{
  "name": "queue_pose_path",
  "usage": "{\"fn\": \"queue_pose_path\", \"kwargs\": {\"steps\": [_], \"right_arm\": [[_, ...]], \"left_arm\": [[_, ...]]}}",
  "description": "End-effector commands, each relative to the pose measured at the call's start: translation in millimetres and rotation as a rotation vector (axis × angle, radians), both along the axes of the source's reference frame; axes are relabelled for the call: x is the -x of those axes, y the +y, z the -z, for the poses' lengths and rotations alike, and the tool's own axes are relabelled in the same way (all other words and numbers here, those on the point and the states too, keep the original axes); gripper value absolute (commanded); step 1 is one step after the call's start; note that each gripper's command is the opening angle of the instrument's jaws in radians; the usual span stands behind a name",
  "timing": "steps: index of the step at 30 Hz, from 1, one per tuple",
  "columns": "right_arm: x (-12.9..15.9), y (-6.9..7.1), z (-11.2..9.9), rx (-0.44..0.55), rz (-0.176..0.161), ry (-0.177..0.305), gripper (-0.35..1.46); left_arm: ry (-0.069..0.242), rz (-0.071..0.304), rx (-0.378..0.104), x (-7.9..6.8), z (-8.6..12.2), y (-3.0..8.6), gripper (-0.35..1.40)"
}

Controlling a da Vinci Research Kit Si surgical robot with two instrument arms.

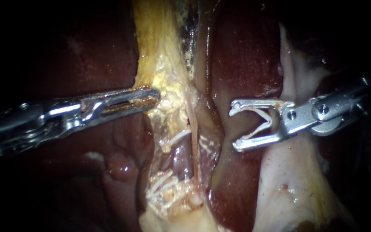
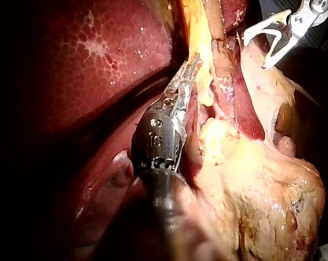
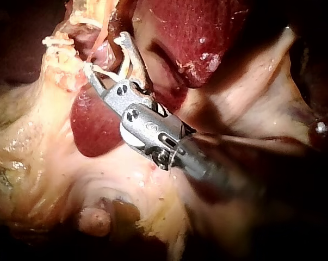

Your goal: Clipping first clip right tube

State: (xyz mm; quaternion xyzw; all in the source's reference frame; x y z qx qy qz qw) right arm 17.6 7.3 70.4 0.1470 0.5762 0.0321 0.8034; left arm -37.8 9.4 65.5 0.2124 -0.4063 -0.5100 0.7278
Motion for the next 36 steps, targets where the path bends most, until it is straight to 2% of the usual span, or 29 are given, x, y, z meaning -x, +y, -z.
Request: {"fn": "queue_pose_path", "kwargs": {"steps": [1,5,7,8,10,12,16,18,22,25,28,32,36], "right_arm": [[0.0,0.0,0.0,-0.002,-0.001,-0.001,0.6],[-0.1,-0.4,-0.2,-0.013,0.013,0.009,0.6],[-0.4,-0.9,-0.5,-0.083,0.01,0.005,0.6],[-0.6,-1.5,-0.9,-0.145,0.004,0.002,0.6],[-1.0,-2.4,-1.5,-0.192,0.013,-0.011,0.59],[-1.9,-3.6,-2.5,-0.251,0.027,-0.026,0.58],[-4.2,-5.8,-4.9,-0.36,0.034,-0.041,0.58],[-5.4,-7.0,-6.4,-0.387,0.04,-0.049,0.58],[-7.2,-8.6,-9.2,-0.416,0.048,-0.063,0.58],[-8.4,-9.0,-10.8,-0.407,0.046,-0.067,0.59],[-9.2,-8.6,-11.6,-0.406,0.041,-0.069,0.59],[-10.1,-8.4,-11.9,-0.408,0.043,-0.071,0.59],[-11.3,-8.7,-11.4,-0.427,0.059,-0.034,0.59]], "left_arm": [[-0.001,0.0,0.001,0.0,0.1,0.0,-0.35],[-0.002,-0.001,-0.002,-0.4,0.6,0.2,-0.35],[-0.007,-0.006,-0.008,-0.9,1.4,0.5,-0.35],[-0.005,-0.005,-0.009,-1.2,1.8,0.8,-0.35],[0.003,0.003,-0.01,-2.1,3.1,1.3,-0.35],[-0.004,0.015,-0.006,-3.0,4.3,1.8,-0.35],[-0.009,0.033,-0.001,-4.2,6.3,2.1,-0.35],[-0.013,0.045,-0.005,-4.5,7.2,2.3,-0.35],[-0.019,0.044,0.009,-4.6,9.0,2.2,-0.35],[-0.023,0.048,0.014,-4.4,10.2,2.1,-0.35],[-0.022,0.046,0.023,-4.3,11.2,1.8,-0.35],[-0.025,0.047,0.03,-4.1,11.8,1.6,-0.35],[-0.025,0.047,0.03,-4.0,11.9,1.5,-0.35]]}}
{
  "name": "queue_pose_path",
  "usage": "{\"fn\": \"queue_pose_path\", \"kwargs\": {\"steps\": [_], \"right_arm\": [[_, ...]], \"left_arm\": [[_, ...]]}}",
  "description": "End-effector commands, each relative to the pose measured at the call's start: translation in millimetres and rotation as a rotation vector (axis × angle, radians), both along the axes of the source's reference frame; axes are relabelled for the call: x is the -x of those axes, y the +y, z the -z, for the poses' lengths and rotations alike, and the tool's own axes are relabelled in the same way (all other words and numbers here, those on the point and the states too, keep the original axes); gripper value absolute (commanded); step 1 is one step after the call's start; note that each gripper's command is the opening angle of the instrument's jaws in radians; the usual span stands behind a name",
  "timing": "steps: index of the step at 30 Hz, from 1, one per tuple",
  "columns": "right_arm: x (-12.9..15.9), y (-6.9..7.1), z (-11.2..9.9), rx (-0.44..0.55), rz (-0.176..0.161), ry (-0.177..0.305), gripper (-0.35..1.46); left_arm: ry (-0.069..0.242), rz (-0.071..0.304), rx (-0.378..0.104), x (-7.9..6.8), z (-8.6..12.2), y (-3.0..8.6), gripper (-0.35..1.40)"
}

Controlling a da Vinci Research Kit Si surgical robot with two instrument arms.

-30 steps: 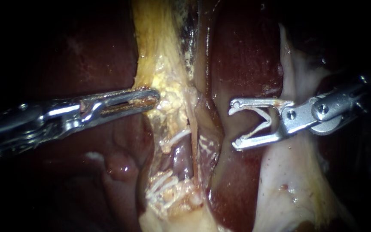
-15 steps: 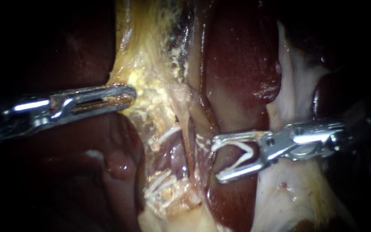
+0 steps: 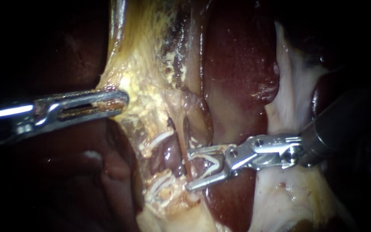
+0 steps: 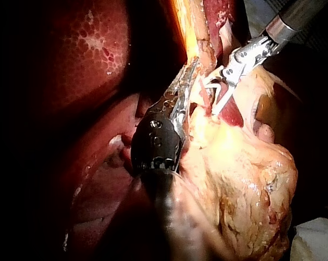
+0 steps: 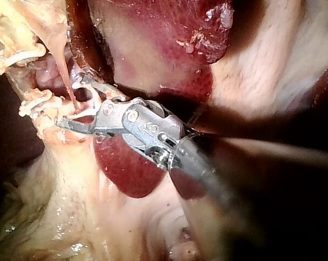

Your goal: Clipping first clip right tube

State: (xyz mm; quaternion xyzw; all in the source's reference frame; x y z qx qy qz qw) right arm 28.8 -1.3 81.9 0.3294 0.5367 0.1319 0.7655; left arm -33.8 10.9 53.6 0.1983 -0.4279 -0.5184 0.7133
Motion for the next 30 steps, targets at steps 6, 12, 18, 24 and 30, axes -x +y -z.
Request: {"fn": "queue_pose_path", "kwargs": {"steps": [6,12,18,24,30], "right_arm": [[-1.9,-0.9,1.7,-0.048,0.028,0.077,0.55],[-1.7,-0.5,2.2,-0.026,0.018,0.064,0.18],[0.6,1.1,1.9,0.003,0.005,-0.03,-0.35],[0.6,0.7,1.6,0.008,0.012,-0.04,-0.35],[0.4,0.2,1.5,-0.01,0.019,-0.041,-0.35]], "left_arm": [[0.0,-0.001,0.0,0.0,-0.2,0.1,-0.35],[0.0,-0.001,0.0,0.0,-0.2,0.1,-0.35],[0.0,-0.001,0.0,-0.1,-0.2,0.1,-0.35],[0.0,-0.001,0.0,-0.1,-0.2,0.1,-0.35],[0.0,-0.002,0.0,-0.2,-0.3,0.1,-0.35]]}}
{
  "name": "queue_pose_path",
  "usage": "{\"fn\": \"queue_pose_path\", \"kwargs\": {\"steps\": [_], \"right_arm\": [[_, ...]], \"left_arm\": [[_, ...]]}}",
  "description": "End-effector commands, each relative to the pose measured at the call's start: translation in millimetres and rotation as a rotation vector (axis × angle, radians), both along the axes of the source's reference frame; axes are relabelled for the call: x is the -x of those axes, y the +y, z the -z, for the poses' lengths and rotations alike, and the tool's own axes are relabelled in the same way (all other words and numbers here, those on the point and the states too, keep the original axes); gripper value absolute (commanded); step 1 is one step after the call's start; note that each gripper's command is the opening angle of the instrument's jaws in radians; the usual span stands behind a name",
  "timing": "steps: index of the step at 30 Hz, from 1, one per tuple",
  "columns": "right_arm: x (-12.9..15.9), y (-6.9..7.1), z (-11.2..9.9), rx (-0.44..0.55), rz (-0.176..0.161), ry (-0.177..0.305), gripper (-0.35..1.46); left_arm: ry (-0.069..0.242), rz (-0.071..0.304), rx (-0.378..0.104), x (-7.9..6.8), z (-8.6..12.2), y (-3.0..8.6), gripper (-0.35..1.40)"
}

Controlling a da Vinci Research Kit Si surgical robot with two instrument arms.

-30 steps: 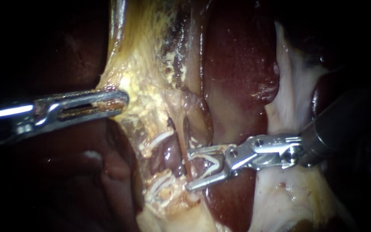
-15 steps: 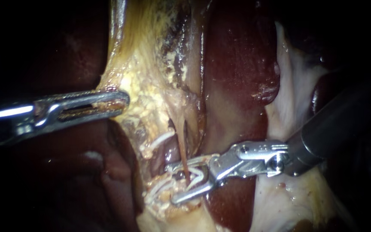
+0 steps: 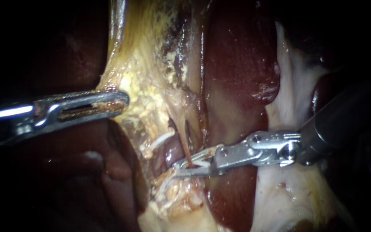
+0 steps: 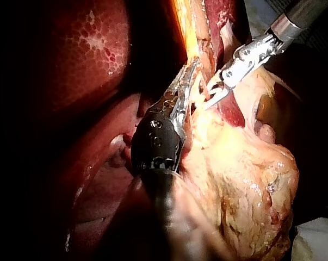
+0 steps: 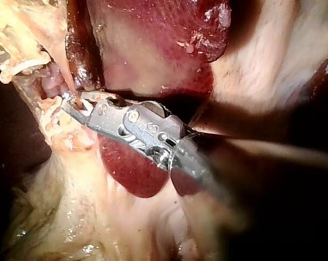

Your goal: Clipping first clip right tube

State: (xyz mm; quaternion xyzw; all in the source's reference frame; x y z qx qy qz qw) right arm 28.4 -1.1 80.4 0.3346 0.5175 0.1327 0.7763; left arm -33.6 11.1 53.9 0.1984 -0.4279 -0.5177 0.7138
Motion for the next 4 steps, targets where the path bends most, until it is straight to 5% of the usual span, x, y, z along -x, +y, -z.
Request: {"fn": "queue_pose_path", "kwargs": {"steps": [1,4], "right_arm": [[0.0,0.0,0.0,-0.003,0.0,-0.001,-0.35],[0.0,0.0,0.0,-0.003,-0.001,-0.001,-0.35]], "left_arm": [[0.0,0.0,0.0,0.0,0.0,0.0,-0.35],[0.0,0.0,0.0,0.0,0.0,0.0,-0.35]]}}
